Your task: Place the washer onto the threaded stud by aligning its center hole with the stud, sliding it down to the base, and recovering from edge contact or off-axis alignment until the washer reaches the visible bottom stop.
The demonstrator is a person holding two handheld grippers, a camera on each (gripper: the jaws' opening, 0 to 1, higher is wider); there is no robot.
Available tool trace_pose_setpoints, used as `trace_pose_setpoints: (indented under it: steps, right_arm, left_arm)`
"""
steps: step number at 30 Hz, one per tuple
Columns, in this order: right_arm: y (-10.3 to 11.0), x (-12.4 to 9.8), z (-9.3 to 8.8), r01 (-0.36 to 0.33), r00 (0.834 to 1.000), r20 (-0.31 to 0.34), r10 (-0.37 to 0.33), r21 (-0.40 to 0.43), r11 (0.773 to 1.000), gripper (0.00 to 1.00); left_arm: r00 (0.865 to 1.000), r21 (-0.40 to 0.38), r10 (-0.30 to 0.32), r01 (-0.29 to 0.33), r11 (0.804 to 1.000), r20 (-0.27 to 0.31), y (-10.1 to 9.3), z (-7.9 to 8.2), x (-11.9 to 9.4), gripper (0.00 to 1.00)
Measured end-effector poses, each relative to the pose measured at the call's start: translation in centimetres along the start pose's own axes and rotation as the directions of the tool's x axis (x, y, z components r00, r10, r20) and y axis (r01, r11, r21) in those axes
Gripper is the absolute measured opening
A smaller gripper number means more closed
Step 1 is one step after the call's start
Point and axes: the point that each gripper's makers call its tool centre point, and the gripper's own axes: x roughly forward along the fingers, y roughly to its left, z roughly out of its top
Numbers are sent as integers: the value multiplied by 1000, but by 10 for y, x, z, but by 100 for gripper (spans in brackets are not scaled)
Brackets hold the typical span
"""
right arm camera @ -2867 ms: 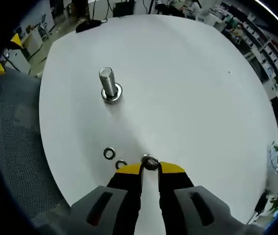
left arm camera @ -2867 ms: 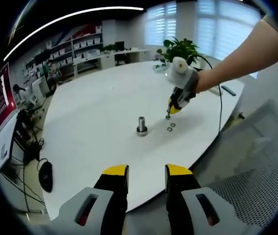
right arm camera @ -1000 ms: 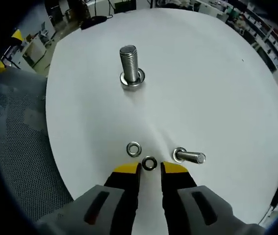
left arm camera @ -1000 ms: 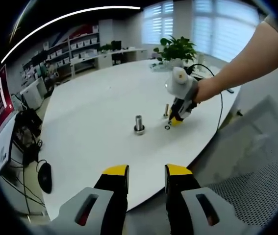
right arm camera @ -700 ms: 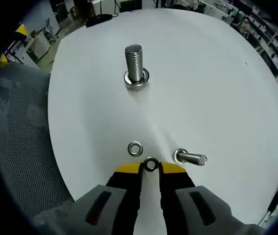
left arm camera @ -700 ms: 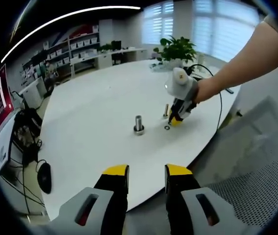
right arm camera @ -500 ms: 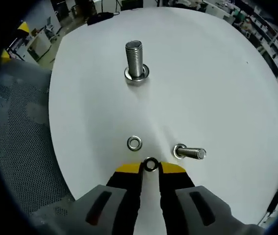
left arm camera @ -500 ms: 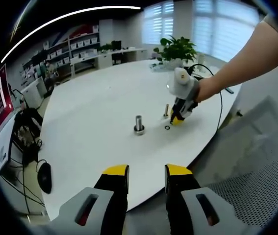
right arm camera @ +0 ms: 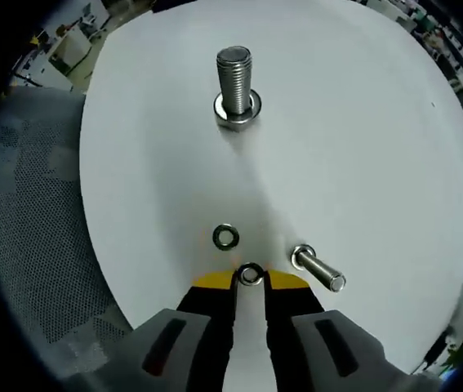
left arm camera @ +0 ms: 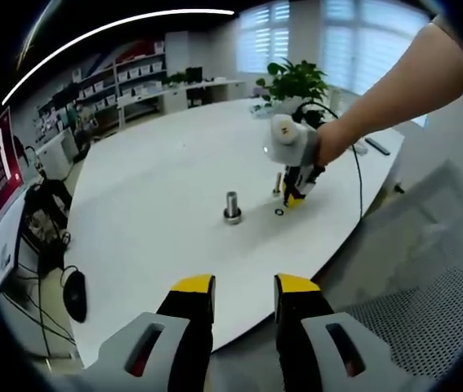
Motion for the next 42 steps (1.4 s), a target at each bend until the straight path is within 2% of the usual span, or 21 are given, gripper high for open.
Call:
trace_pose_setpoints:
  steps: [3,5,8,9,10,13,16,20,22,25,29,35,42]
  right_arm:
    - [2,-1,0,9,1000,-3,-9,18,1000,14]
    - [5,-1,0,41,999,-17,-42,-22,999,14]
    - [5,0,0,72,997,-12,-73,-38,997,14]
    - [4,-2,0,73,997,-6,-73,-14,997,14]
    - [4,-2,0,51,998,18,-52,60,997,14]
    - [1,-2,2,-9,996,90,-8,179,984,14]
    - [0,-1,2,26,994,103,-37,104,994,14]
    - [4,-2,2,80,989,119,-88,66,995,14]
    - [3,-3,2,84,988,125,-90,53,995,14]
    - [0,-4,2,59,988,138,-72,95,994,13]
    - [-4,-3,-3,79,987,128,-92,100,992,13]
    - [-10,-19,-2,91,979,172,-112,126,988,13]
    - [-27,-41,-1,86,965,226,-133,205,975,13]
  left_arm:
    - [1000,2,0,0,1000,-3,0,0,0,27]
    - [1000,3,1,-1,1000,-2,0,0,0,27]
    - [1000,4,-1,1,1000,-2,0,0,0,27]
    - [1000,5,-1,1,1000,-2,-1,0,0,27]
    - [1000,7,-2,2,1000,-3,-1,0,0,27]
    - [1000,4,-4,4,1000,-3,-1,0,0,27]
    - [1000,8,-2,2,1000,-4,-1,-1,0,27]
    - [1000,7,-1,1,1000,-2,-1,0,0,27]
    - [1000,8,-1,1,1000,-4,-1,-1,0,27]
    - [1000,10,-2,2,1000,-6,-1,-1,0,27]
    - [1000,9,-2,2,1000,-6,-1,-1,0,27]
    - [1000,9,-5,5,1000,-5,-1,0,1,27]
    - [1000,10,-5,5,1000,-3,-1,0,1,27]
